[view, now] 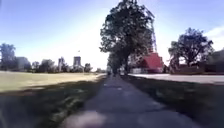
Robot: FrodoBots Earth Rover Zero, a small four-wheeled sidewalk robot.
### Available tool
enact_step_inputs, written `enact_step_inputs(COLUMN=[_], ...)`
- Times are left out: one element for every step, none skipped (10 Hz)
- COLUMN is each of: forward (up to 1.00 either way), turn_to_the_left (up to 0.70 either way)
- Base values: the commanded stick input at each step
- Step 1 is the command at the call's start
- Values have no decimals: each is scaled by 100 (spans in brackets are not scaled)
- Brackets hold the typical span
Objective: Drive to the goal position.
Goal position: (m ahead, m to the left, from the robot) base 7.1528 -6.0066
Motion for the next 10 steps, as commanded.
enact_step_inputs(forward=[100,100,100,100,100,100,100,100,100,100], turn_to_the_left=[0,0,0,0,0,0,0,0,0,0])
